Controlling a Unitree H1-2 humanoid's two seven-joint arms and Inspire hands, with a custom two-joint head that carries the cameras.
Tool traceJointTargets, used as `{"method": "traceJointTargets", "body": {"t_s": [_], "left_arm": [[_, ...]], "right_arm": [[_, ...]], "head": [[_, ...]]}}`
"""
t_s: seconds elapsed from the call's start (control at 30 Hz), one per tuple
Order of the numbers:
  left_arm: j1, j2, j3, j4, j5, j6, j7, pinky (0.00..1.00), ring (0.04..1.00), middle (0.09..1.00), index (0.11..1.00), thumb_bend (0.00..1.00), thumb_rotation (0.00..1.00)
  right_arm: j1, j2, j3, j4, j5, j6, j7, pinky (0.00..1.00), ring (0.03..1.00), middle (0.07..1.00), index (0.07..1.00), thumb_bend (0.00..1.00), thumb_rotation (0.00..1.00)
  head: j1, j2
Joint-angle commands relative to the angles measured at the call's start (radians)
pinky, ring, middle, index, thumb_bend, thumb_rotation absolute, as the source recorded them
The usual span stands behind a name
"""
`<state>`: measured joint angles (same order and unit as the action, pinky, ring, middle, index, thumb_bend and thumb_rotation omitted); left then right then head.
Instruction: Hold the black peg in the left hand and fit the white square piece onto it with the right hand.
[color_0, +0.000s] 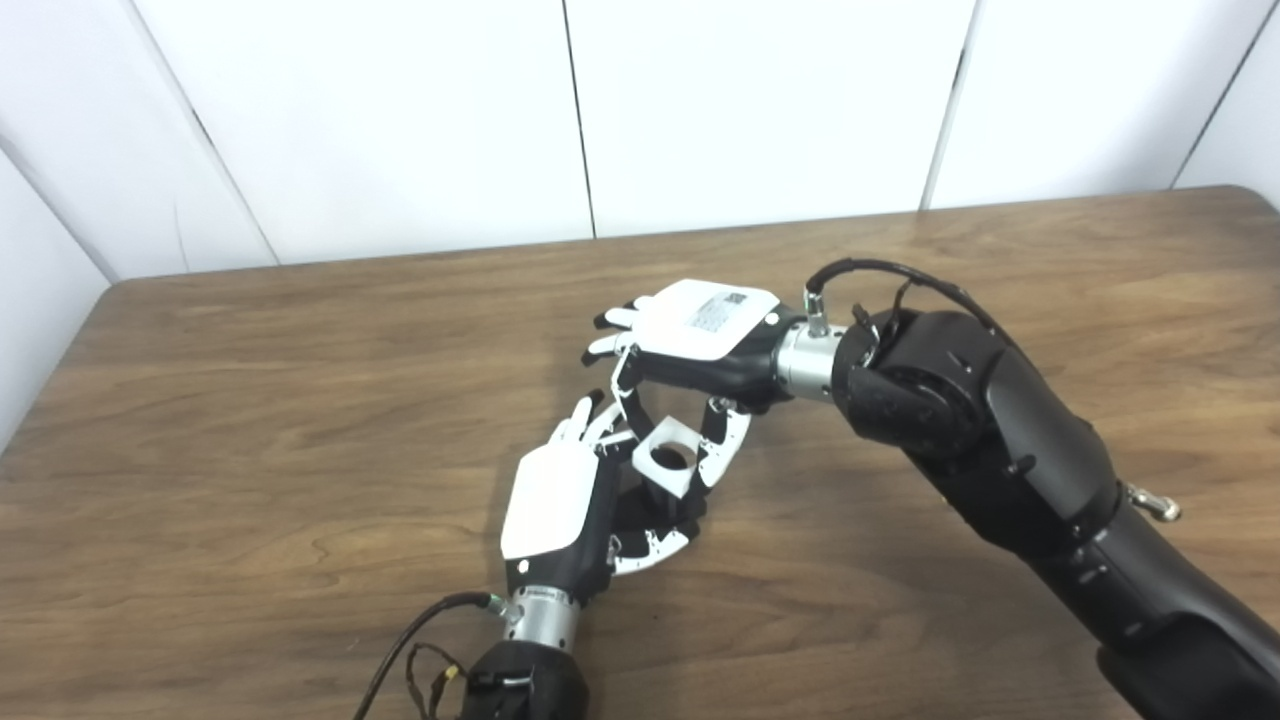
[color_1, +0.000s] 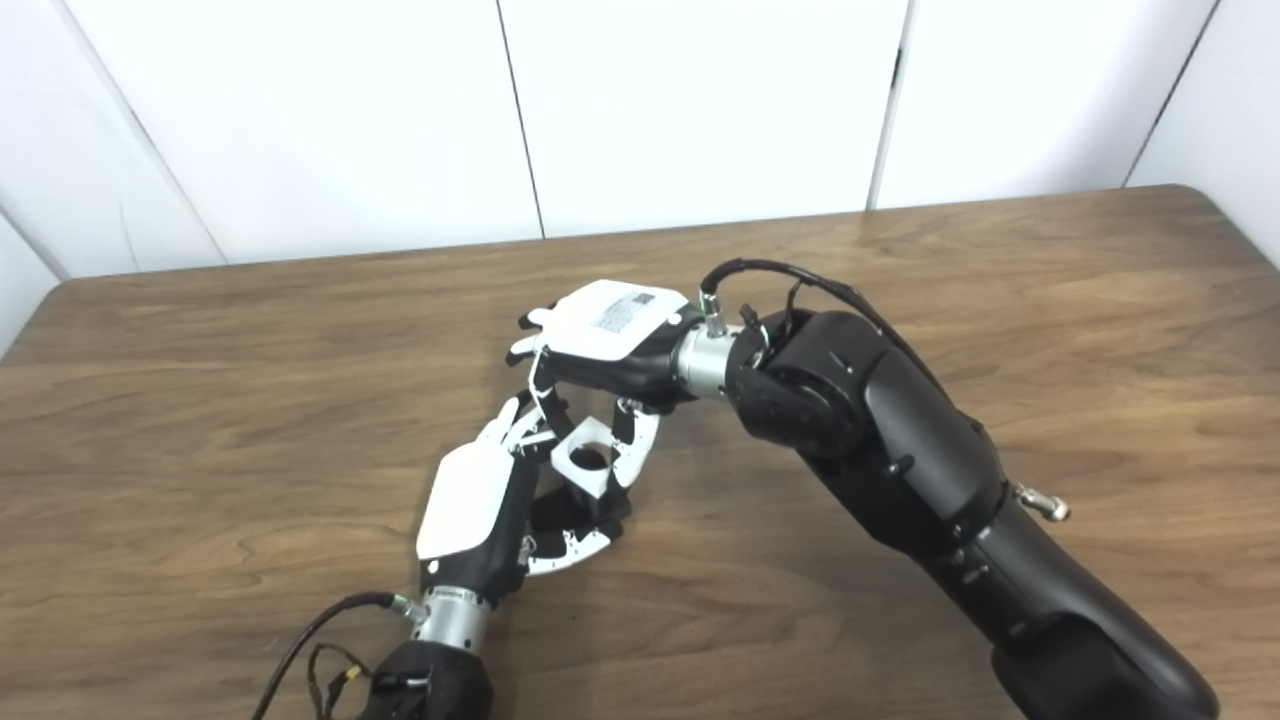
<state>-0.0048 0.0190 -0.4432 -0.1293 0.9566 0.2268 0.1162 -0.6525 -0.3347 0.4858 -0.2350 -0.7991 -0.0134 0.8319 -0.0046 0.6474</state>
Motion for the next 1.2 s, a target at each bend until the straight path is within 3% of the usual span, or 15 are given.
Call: {"method": "traceJointTargets", "body": {"t_s": [0.0,1.17], "left_arm": [[0.006,0.013,-0.011,0.033,0.034,0.035,-0.041,0.93,0.975,0.894,0.493,0.52,0.07],[-0.009,-0.001,-0.011,0.056,0.037,0.040,-0.028,0.94,0.973,0.895,0.493,0.52,0.08]], "right_arm": [[-0.035,0.005,-0.006,-0.012,-0.003,-0.019,-0.030,1.00,1.000,0.923,0.488,0.53,0.14],[-0.012,0.008,0.013,-0.014,0.017,-0.028,-0.029,1.00,1.000,0.928,0.488,0.53,0.14]], "head": [[0.001,0.000],[0.008,0.008]]}}
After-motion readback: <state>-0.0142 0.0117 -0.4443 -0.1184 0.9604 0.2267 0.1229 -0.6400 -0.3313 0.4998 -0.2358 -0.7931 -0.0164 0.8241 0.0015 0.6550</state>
